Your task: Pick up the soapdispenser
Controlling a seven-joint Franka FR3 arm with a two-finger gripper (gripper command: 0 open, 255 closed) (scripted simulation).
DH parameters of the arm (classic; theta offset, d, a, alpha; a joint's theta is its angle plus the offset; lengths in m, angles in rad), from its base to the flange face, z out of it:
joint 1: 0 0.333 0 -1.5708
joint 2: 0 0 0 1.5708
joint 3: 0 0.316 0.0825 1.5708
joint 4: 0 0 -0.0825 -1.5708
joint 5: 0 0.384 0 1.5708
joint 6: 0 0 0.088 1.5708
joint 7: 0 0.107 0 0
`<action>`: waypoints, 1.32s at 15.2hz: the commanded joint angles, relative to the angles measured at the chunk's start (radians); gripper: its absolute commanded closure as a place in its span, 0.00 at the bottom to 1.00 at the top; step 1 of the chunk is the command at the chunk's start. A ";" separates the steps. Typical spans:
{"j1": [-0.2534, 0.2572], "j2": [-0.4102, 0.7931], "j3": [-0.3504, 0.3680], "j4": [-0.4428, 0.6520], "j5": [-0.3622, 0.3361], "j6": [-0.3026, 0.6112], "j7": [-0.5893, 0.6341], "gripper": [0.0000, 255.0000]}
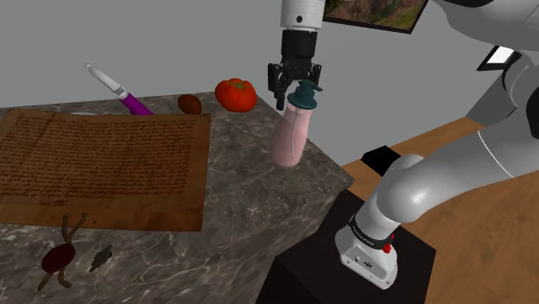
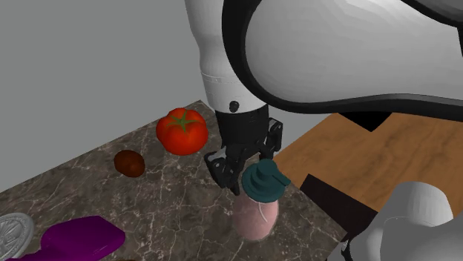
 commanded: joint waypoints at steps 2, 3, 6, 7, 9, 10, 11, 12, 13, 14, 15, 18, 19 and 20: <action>0.000 -0.001 0.000 -0.003 0.000 0.002 0.000 1.00; 0.000 0.000 0.000 -0.003 0.000 0.002 -0.001 1.00; 0.000 0.000 0.000 -0.003 0.000 0.002 -0.001 1.00; 0.000 0.000 0.000 -0.003 0.000 0.001 -0.001 1.00; 0.000 0.000 0.000 -0.002 0.000 0.002 0.000 1.00; 0.000 0.004 0.000 0.015 -0.001 -0.011 0.002 1.00; -0.001 0.008 -0.001 0.031 -0.001 -0.024 0.004 1.00; -0.001 0.012 -0.002 0.049 -0.002 -0.037 0.007 1.00; -0.002 0.017 -0.003 0.066 -0.003 -0.050 0.009 1.00; -0.002 0.021 -0.004 0.084 -0.003 -0.063 0.011 1.00; -0.002 0.026 -0.004 0.102 -0.004 -0.076 0.014 1.00; -0.003 0.042 -0.006 0.157 -0.005 -0.115 0.021 1.00; -0.004 0.048 -0.006 0.176 -0.006 -0.128 0.024 1.00; -0.004 0.054 -0.007 0.195 -0.006 -0.141 0.027 1.00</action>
